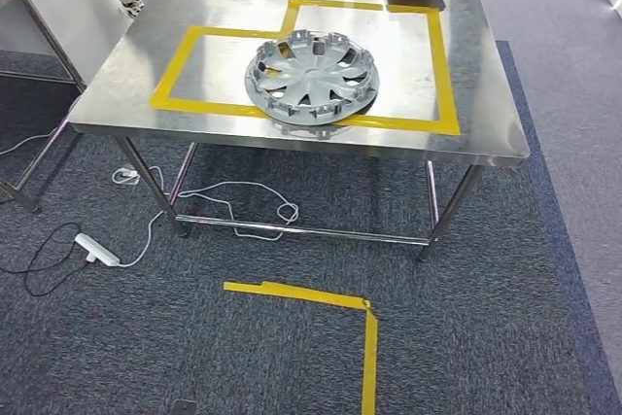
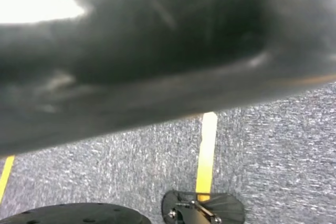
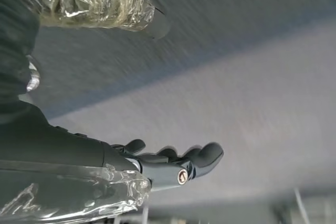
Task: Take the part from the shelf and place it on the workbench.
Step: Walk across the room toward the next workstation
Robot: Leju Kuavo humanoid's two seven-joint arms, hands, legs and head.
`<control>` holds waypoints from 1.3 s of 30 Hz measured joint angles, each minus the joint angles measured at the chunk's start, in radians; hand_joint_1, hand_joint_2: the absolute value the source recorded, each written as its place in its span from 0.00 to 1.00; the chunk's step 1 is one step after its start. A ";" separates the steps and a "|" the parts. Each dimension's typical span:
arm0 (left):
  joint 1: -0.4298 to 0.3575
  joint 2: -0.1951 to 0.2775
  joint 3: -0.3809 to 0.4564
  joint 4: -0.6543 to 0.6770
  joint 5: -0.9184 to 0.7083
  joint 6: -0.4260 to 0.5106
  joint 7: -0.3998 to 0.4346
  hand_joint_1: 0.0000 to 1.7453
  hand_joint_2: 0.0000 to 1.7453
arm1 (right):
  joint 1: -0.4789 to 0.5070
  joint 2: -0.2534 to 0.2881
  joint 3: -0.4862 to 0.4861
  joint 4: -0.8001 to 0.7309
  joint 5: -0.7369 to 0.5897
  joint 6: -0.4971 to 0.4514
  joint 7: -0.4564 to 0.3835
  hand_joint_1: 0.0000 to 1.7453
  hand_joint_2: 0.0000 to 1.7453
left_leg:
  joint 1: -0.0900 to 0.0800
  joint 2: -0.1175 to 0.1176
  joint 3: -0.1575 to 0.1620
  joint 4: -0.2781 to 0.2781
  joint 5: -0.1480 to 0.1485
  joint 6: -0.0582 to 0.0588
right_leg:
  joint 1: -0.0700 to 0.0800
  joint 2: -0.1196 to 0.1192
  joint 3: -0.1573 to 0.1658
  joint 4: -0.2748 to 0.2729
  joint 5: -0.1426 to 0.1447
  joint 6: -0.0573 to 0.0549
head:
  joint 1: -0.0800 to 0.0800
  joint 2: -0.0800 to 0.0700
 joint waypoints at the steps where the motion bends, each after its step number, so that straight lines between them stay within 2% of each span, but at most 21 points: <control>1: 0.000 0.000 0.002 0.000 0.000 0.002 0.001 0.00 0.00 | -0.006 -0.002 -0.006 0.050 0.044 -0.005 0.022 0.00 0.50 | 0.000 0.001 -0.004 0.002 0.007 -0.006 | 0.002 0.000 0.005 -0.017 -0.006 -0.006 | 0.001 0.000; 3: 0.002 0.000 0.006 0.000 0.000 0.003 0.004 0.00 0.00 | -0.015 -0.005 -0.018 0.141 0.115 -0.002 0.078 0.00 0.00 | 0.003 0.000 -0.010 0.005 0.013 -0.019 | 0.003 -0.002 -0.012 -0.016 0.005 -0.024 | 0.003 0.000; 4: 0.004 0.000 0.009 0.000 0.000 0.004 0.006 0.00 0.00 | -0.020 -0.006 -0.024 0.183 0.144 0.010 0.111 0.00 0.00 | 0.005 -0.001 -0.018 0.019 -0.005 -0.027 | 0.003 -0.004 -0.021 -0.016 0.015 -0.034 | 0.002 0.000; 6: 0.006 0.000 0.015 0.000 -0.001 0.005 0.007 0.00 0.00 | -0.029 -0.007 -0.036 0.254 0.187 0.050 0.171 0.00 0.00 | 0.010 -0.005 -0.048 0.105 -0.094 -0.040 | 0.001 -0.007 -0.044 -0.016 0.037 -0.048 | -0.001 0.000; 8: 0.006 0.001 0.021 0.000 -0.002 0.005 0.008 0.00 0.00 | -0.034 -0.007 -0.047 0.310 0.217 0.095 0.217 0.00 0.00 | 0.014 -0.006 -0.081 0.241 -0.185 -0.050 | 0.002 -0.008 -0.069 -0.012 0.056 -0.052 | -0.003 0.000; 9: 0.006 0.001 0.023 0.000 -0.003 0.004 0.008 0.00 0.00 | -0.036 -0.007 -0.052 0.333 0.227 0.112 0.233 0.00 0.00 | 0.015 -0.006 -0.084 0.286 -0.201 -0.052 | 0.003 -0.008 -0.082 -0.009 0.065 -0.051 | -0.003 0.000; 11: 0.006 0.002 0.026 0.000 -0.004 0.004 0.010 0.00 0.00 | -0.040 -0.007 -0.058 0.367 0.242 0.140 0.255 0.00 0.00 | 0.016 -0.006 -0.040 0.270 -0.172 -0.051 | 0.003 -0.008 -0.109 0.004 0.080 -0.048 | -0.003 0.000; 13: 0.004 0.003 0.027 0.000 -0.004 0.004 0.010 0.00 0.00 | -0.044 -0.007 -0.063 0.395 0.247 0.163 0.267 0.00 0.00 | 0.016 -0.008 0.061 0.130 -0.128 -0.045 | 0.005 -0.006 -0.135 0.019 0.090 -0.042 | -0.004 0.000; 15: 0.002 0.003 0.027 0.000 -0.004 0.004 0.010 0.00 0.00 | -0.048 -0.007 -0.070 0.416 0.249 0.182 0.272 0.00 0.00 | 0.014 -0.010 0.131 0.018 -0.121 -0.035 | 0.007 -0.006 -0.151 0.029 0.098 -0.032 | -0.002 0.000; 19: 0.002 0.002 0.028 0.000 -0.005 0.004 0.010 0.00 0.00 | -0.053 -0.007 -0.081 0.442 0.256 0.211 0.274 0.00 0.00 | 0.012 -0.008 0.125 -0.009 -0.108 -0.003 | 0.006 -0.005 -0.168 0.043 0.102 -0.008 | -0.005 0.000; 21: 0.001 0.001 0.028 0.000 -0.004 0.004 0.010 0.00 0.00 | -0.054 -0.008 -0.086 0.448 0.260 0.224 0.275 0.00 0.00 | 0.014 -0.005 0.111 -0.013 -0.092 0.011 | 0.004 -0.001 -0.206 0.123 0.042 0.002 | 0.000 0.000; 23: 0.002 0.001 0.029 0.000 -0.004 0.005 0.010 0.00 0.00 | -0.055 -0.008 -0.093 0.453 0.263 0.237 0.277 0.00 0.00 | 0.012 -0.004 0.093 -0.010 -0.080 0.016 | 0.003 0.000 -0.259 0.263 -0.037 0.009 | 0.004 0.000; 24: 0.003 0.002 0.029 0.000 -0.004 0.006 0.010 0.00 0.00 | -0.055 -0.008 -0.096 0.455 0.263 0.240 0.278 0.00 0.00 | 0.010 -0.004 0.085 -0.009 -0.074 0.016 | 0.004 0.000 -0.273 0.313 -0.058 0.010 | 0.004 0.000; 25: 0.003 0.002 0.030 0.000 -0.004 0.006 0.010 0.00 0.00 | -0.055 -0.008 -0.099 0.457 0.263 0.243 0.278 0.00 0.00 | 0.009 -0.004 0.079 -0.007 -0.070 0.016 | 0.004 0.000 -0.268 0.324 -0.059 0.010 | 0.004 0.000; 26: 0.004 0.001 0.030 0.000 -0.004 0.006 0.010 0.00 0.00 | -0.054 -0.008 -0.102 0.458 0.263 0.243 0.278 0.00 0.00 | 0.007 -0.004 0.074 -0.005 -0.066 0.015 | 0.004 0.000 -0.240 0.291 -0.040 0.007 | 0.004 0.000; 28: 0.004 0.001 0.031 0.000 -0.004 0.006 0.010 0.00 0.00 | -0.055 -0.008 -0.105 0.460 0.265 0.244 0.278 0.00 0.00 | 0.005 -0.004 0.070 -0.002 -0.063 0.012 | 0.005 0.000 -0.146 0.144 0.014 -0.002 | 0.004 0.000; 30: 0.002 0.001 0.031 0.000 -0.004 0.006 0.010 0.00 0.00 | -0.057 -0.009 -0.107 0.460 0.270 0.247 0.276 0.00 0.00 | 0.001 -0.004 0.066 0.002 -0.061 0.006 | 0.007 0.000 -0.083 0.034 0.037 -0.014 | 0.003 0.000; 34: 0.002 0.001 0.034 0.000 -0.005 0.009 0.010 0.00 0.00 | -0.057 -0.008 -0.113 0.460 0.285 0.265 0.276 0.00 0.00 | 0.002 -0.005 0.055 0.014 -0.063 -0.014 | 0.007 0.000 -0.078 0.009 0.047 -0.035 | 0.003 0.000; 36: 0.002 0.002 0.035 0.000 -0.005 0.009 0.010 0.00 0.00 | -0.058 -0.007 -0.120 0.460 0.289 0.275 0.277 0.00 0.00 | 0.006 -0.008 0.026 0.083 -0.115 -0.027 | 0.003 -0.001 -0.078 0.004 0.056 -0.047 | 0.000 0.000; 38: 0.002 0.002 0.038 0.000 -0.004 0.009 0.010 0.00 0.00 | -0.058 -0.007 -0.124 0.460 0.293 0.281 0.278 0.00 0.00 | 0.013 -0.009 -0.032 0.223 -0.191 -0.039 | 0.003 -0.001 -0.084 0.005 0.060 -0.052 | -0.004 0.000; 39: 0.003 0.003 0.040 0.000 -0.004 0.009 0.010 0.00 0.00 | -0.058 -0.007 -0.125 0.461 0.295 0.282 0.279 0.00 0.00 | 0.017 -0.009 -0.056 0.283 -0.213 -0.042 | 0.003 0.000 -0.087 0.006 0.061 -0.052 | -0.003 0.000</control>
